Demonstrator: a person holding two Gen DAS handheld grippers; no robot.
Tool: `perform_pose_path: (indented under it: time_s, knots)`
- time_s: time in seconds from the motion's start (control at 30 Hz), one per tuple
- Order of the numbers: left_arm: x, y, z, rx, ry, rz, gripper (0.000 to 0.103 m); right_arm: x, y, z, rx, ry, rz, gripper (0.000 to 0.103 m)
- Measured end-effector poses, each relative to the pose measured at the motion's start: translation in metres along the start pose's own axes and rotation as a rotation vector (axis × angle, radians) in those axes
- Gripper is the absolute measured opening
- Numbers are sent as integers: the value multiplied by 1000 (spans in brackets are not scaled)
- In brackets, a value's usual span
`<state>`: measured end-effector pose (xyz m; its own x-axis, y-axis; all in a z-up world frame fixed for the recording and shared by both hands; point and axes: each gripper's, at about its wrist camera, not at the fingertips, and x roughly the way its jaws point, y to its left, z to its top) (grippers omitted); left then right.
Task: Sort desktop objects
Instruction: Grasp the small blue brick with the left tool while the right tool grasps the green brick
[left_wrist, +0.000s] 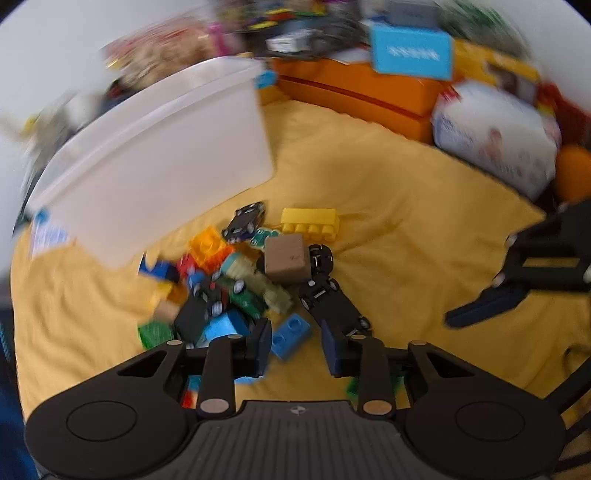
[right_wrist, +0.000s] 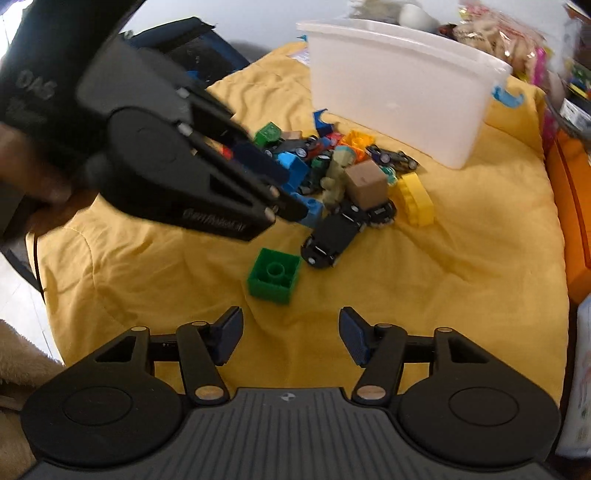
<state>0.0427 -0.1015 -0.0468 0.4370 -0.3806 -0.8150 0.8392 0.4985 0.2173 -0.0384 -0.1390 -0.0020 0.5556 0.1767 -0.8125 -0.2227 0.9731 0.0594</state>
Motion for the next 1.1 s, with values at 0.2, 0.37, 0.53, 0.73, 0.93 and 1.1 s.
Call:
perform_pose_path:
  time_s: [0.2, 0.37, 0.53, 0.73, 0.93, 1.1]
  knots:
    - [33, 6, -1, 109, 108, -46, 29, -5, -4, -3, 49, -6, -14, 62]
    - [25, 10, -12, -26, 101, -53, 19, -3, -6, -5, 70, -6, -7, 61]
    - [-8, 13, -42, -251, 109, 8, 19, 0, -1, 2, 13, -45, -8, 47]
    - [-34, 10, -88, -460, 144, 46, 19, 8, 30, 14, -189, -91, 14, 45]
    - [-32, -14, -84, -429, 143, 20, 20, 42, 50, 11, -395, -11, -156, 30]
    - [-25, -28, -77, -394, 140, 24, 20, 26, -1, 21, -32, 8, 35, 26]
